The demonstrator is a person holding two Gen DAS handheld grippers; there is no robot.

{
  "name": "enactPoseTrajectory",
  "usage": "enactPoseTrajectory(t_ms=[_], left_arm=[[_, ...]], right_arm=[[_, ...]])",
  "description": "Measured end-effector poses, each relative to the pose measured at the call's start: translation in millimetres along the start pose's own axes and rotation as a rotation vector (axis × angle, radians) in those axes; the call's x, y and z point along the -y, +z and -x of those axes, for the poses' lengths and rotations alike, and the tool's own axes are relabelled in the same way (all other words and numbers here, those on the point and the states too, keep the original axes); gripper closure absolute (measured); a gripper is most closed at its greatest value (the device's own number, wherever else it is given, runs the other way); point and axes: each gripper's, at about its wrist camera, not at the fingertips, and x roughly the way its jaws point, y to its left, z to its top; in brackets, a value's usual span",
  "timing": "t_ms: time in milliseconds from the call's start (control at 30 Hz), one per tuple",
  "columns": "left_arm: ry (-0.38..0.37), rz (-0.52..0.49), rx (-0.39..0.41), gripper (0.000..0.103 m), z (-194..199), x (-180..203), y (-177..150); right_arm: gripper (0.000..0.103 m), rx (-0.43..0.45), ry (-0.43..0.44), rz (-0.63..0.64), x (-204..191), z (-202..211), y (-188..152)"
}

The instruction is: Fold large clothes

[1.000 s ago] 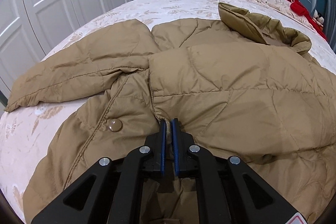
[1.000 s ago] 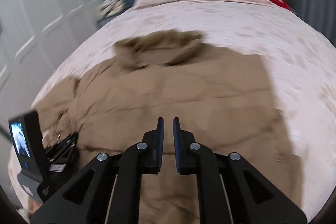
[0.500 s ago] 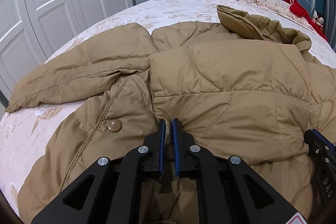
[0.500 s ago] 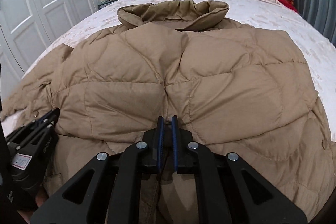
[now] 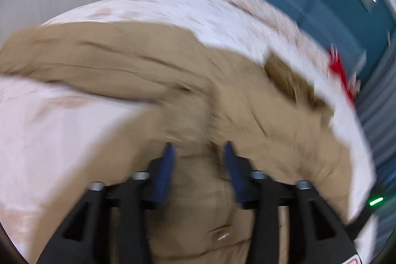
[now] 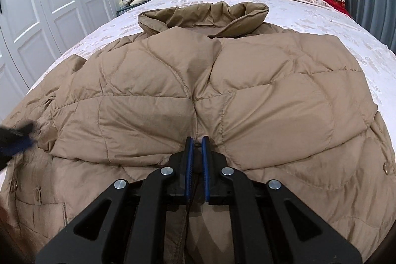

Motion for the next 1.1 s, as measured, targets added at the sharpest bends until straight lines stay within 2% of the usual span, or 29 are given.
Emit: enactPoseTrajectory(t_ms=[67, 100, 133, 267, 367, 433, 467, 500, 533, 567, 600, 633, 700, 767, 833, 900, 967, 1000, 1100], left_arm=[[0.041, 0.088, 0.059, 0.024, 30.6, -44.7, 20.2], [0.074, 0.138, 0.091, 0.021, 44.7, -75.8, 33.4], [0.101, 0.171, 0.096, 0.020, 50.5, -95.7, 41.7], [0.247, 0.426, 0.080, 0.020, 60.4, -222.2, 80.9], [0.276, 0.606, 0.089, 0.020, 63.1, -291.3, 94.6], [0.235, 0.672, 0.109, 0.022, 61.9, -318.0, 100.6], [0.227, 0.674, 0.118, 0.022, 63.1, -322.1, 105.0], [0.229, 0.670, 0.123, 0.022, 62.4, -322.8, 108.8], [0.227, 0.656, 0.128, 0.023, 61.0, -321.3, 113.5], [0.212, 0.624, 0.126, 0.031, 56.9, -316.1, 118.5], [0.194, 0.597, 0.112, 0.046, 51.4, -312.3, 123.4], [0.176, 0.576, 0.089, 0.053, 43.3, -307.9, 128.0], [0.171, 0.556, 0.053, 0.084, 31.8, -297.1, 133.3], [0.179, 0.506, 0.060, 0.100, 34.1, -277.3, 137.9], [0.190, 0.410, 0.106, 0.101, 46.7, -246.2, 144.2], [0.150, 0.267, 0.156, 0.102, 62.3, -192.8, 158.5], [0.079, 0.134, 0.188, 0.102, 80.7, -127.6, 165.5], [0.018, 0.057, 0.199, 0.102, 90.6, -83.1, 166.7], [-0.131, -0.096, 0.185, 0.102, 103.8, 17.0, 154.6]], right_arm=[[0.098, -0.001, 0.000, -0.001, 0.5, 0.2, 0.5], [0.098, -0.002, 0.003, -0.003, 0.5, 0.3, 0.7], [0.097, -0.003, 0.004, -0.004, 0.3, 0.3, 0.6], [0.097, -0.022, 0.016, -0.020, 1.4, 3.2, 4.1], [0.094, -0.028, 0.000, -0.024, -0.2, 10.2, 4.3], [0.085, -0.031, -0.025, -0.042, -1.0, 20.9, 3.7], [0.080, -0.030, -0.031, -0.054, -0.7, 26.4, 2.4], [0.068, -0.027, -0.032, -0.071, -0.3, 34.4, 0.1], [0.061, -0.018, -0.031, -0.096, 0.2, 48.0, -5.2], [0.059, -0.013, -0.031, -0.105, 0.2, 57.3, -9.5], [0.058, -0.012, -0.031, -0.110, -0.1, 68.9, -15.0], [0.056, -0.012, -0.035, -0.115, -0.1, 79.2, -20.2], [0.052, -0.020, -0.032, -0.129, 0.6, 98.5, -31.0], [0.051, -0.029, -0.023, -0.138, 2.0, 114.3, -42.8], [0.051, -0.043, -0.028, -0.132, 2.4, 127.3, -54.6], [0.050, -0.053, -0.031, -0.132, 4.4, 137.3, -64.1], [0.050, -0.059, -0.023, -0.147, 8.1, 144.8, -70.2], [0.050, -0.062, -0.020, -0.155, 10.6, 147.5, -71.9], [0.050, -0.063, -0.021, -0.202, 24.1, 155.4, -74.7]])
